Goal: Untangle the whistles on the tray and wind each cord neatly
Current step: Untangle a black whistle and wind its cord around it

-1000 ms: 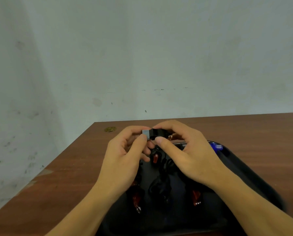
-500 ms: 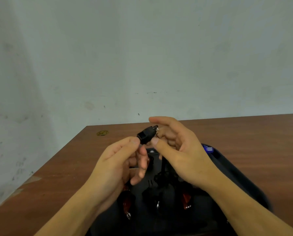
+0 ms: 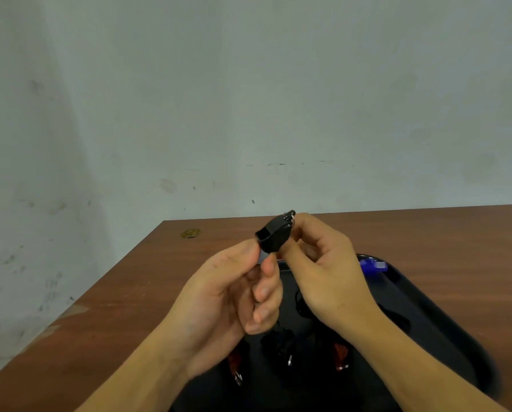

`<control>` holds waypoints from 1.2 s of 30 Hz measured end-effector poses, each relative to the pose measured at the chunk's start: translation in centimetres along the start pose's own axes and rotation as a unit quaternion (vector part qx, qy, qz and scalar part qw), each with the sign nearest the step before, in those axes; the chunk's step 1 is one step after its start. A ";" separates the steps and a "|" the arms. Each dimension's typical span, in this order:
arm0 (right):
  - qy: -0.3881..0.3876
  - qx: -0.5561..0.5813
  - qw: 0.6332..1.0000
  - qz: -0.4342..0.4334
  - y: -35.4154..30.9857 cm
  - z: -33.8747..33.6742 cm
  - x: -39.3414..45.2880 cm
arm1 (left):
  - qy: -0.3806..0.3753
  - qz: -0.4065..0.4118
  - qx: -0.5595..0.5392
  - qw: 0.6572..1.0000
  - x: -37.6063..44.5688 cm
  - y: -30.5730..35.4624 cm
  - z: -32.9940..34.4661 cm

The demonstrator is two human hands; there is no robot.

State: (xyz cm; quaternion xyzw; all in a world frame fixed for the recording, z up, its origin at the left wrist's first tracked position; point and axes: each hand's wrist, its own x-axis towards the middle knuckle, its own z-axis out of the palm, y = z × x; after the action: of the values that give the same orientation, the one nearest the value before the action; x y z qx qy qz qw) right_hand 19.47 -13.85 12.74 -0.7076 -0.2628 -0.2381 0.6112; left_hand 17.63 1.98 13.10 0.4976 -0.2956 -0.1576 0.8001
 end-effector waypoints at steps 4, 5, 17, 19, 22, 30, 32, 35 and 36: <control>-0.004 -0.104 0.994 -0.043 -0.3 0.7 -0.4 | 0.123 0.081 0.162 0.976 0.4 -0.4 -0.3; -0.008 -0.122 0.991 -0.049 -0.3 0.8 -0.4 | 0.145 0.101 0.204 0.963 0.4 -0.5 -0.5; -0.171 -0.455 0.870 -0.079 -4.1 1.6 2.3 | 0.264 0.202 0.584 0.740 0.2 0.3 -4.1; -0.206 -0.483 0.847 -0.078 -5.5 1.7 3.5 | 0.274 0.195 0.613 0.715 0.0 0.7 -4.5; -0.280 -0.536 0.793 -0.075 -7.0 1.7 4.6 | 0.272 0.173 0.662 0.677 -0.3 1.0 -4.5; -0.372 -0.624 0.681 -0.092 -10.3 2.1 7.0 | 0.234 0.150 0.727 0.628 -0.7 1.5 -4.0; -0.382 -0.614 0.686 -0.082 -11.0 2.0 7.7 | 0.207 0.167 0.721 0.639 -0.8 1.6 -3.8; -0.397 -0.564 0.721 -0.066 -11.4 1.4 8.5 | 0.168 0.206 0.702 0.661 -0.9 1.6 -3.6; -0.399 -0.548 0.733 -0.065 -11.3 1.1 8.6 | 0.162 0.217 0.693 0.668 -0.9 1.6 -3.7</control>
State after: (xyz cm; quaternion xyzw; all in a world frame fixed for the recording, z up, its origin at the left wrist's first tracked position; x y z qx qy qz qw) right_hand 18.47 -10.81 26.63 -0.9312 -0.3514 -0.0760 -0.0603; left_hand 19.14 5.78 13.00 0.8483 -0.2847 0.3540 0.2720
